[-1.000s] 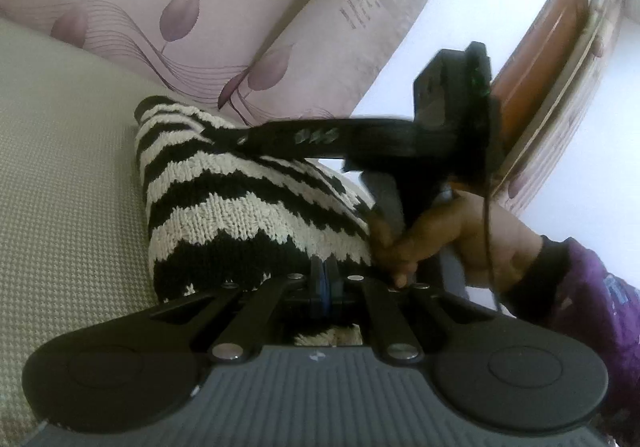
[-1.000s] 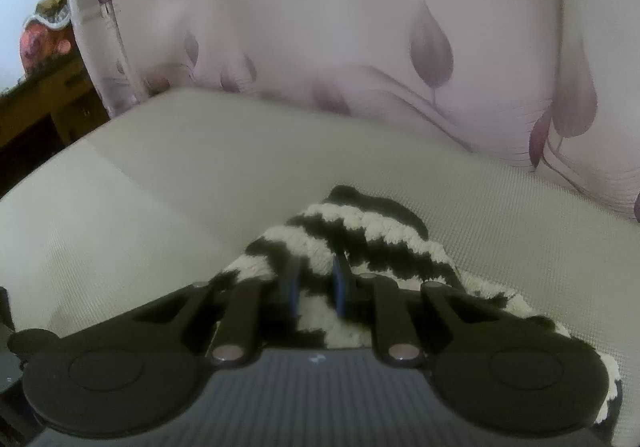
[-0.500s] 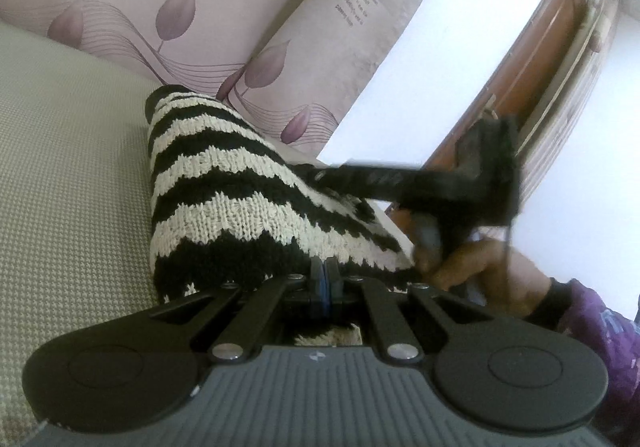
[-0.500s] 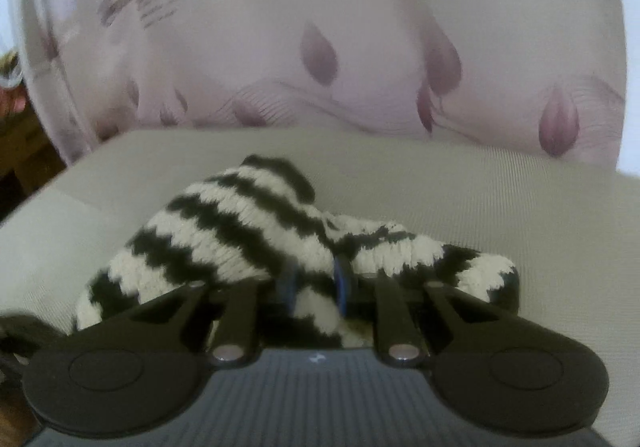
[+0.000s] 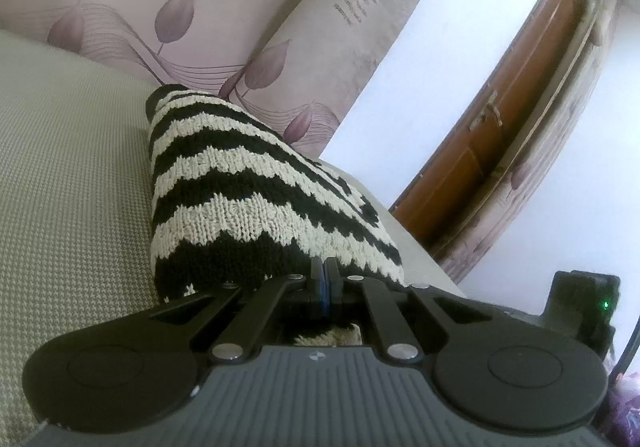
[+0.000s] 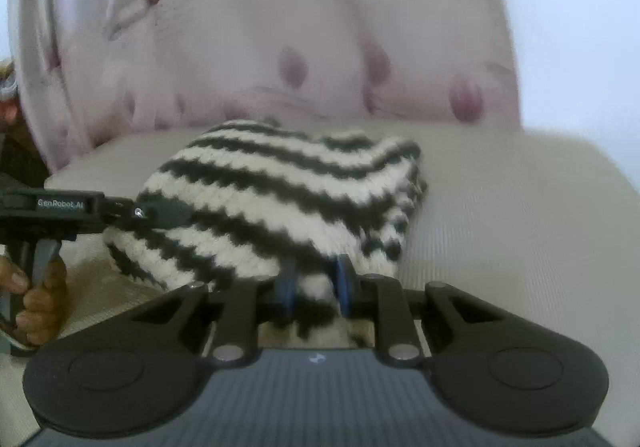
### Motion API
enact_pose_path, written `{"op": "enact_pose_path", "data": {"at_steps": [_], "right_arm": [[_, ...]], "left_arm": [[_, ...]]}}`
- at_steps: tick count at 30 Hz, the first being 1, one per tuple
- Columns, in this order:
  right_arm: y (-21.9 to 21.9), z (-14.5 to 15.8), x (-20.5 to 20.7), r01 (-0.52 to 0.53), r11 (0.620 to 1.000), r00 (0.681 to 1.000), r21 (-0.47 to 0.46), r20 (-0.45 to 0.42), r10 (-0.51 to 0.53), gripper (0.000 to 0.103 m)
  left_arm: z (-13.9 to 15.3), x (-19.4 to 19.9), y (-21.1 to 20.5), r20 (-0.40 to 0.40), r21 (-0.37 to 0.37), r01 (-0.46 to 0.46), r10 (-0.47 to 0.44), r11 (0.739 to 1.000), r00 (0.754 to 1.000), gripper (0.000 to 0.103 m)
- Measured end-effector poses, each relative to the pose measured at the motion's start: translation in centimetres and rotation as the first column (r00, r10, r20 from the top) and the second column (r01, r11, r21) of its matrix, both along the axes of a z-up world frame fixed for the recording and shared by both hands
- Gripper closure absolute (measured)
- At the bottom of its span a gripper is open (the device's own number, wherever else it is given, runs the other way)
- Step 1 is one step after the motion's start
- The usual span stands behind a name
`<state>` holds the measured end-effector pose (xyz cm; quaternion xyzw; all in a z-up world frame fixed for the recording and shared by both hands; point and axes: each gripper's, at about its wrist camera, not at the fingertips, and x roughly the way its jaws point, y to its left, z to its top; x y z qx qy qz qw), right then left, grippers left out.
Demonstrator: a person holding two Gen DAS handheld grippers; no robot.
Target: Fold small clothes
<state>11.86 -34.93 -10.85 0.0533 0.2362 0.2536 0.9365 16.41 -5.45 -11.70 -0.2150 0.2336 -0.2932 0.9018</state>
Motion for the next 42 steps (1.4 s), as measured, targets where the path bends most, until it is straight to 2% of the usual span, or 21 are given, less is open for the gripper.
{"op": "enact_pose_path", "data": {"at_steps": [2, 7, 14, 17, 19, 21, 34, 42], "right_arm": [[-0.4, 0.2, 0.4, 0.018, 1.000, 0.999, 0.021, -0.030, -0.017, 0.083], [-0.9, -0.3, 0.5, 0.023, 0.998, 0.999, 0.063, -0.042, -0.020, 0.079], [0.0, -0.6, 0.0, 0.032, 0.999, 0.999, 0.012, -0.005, -0.032, 0.075], [0.0, -0.6, 0.0, 0.049, 0.999, 0.999, 0.005, -0.006, -0.049, 0.066], [0.0, -0.6, 0.1, 0.064, 0.998, 0.998, -0.001, -0.011, -0.064, 0.057], [-0.1, -0.6, 0.2, 0.072, 0.997, 0.997, 0.001, -0.017, -0.072, 0.054], [-0.4, -0.8, 0.5, 0.086, 0.996, 0.996, 0.010, -0.039, -0.085, 0.043], [-0.4, -0.8, 0.5, 0.084, 0.996, 0.996, 0.014, -0.045, -0.083, 0.042]], "left_arm": [[0.1, 0.0, -0.2, 0.005, 0.016, -0.007, 0.007, 1.000, 1.000, 0.092], [0.3, -0.1, -0.5, 0.016, 0.052, -0.019, 0.018, 0.998, 1.000, 0.092], [0.4, -0.4, -0.7, 0.026, 0.081, -0.027, 0.025, 0.996, 0.999, 0.092], [0.4, -0.5, -0.8, 0.032, 0.093, -0.032, 0.029, 0.995, 0.999, 0.092], [0.4, -0.6, -0.8, 0.034, 0.098, -0.034, 0.031, 0.995, 0.999, 0.092], [0.5, -0.7, -0.8, 0.035, 0.103, -0.036, 0.032, 0.994, 0.999, 0.092], [0.5, -0.8, -1.0, 0.040, 0.118, -0.040, 0.035, 0.992, 0.999, 0.092], [0.5, -0.8, -1.0, 0.041, 0.120, -0.038, 0.034, 0.992, 0.999, 0.092]]}}
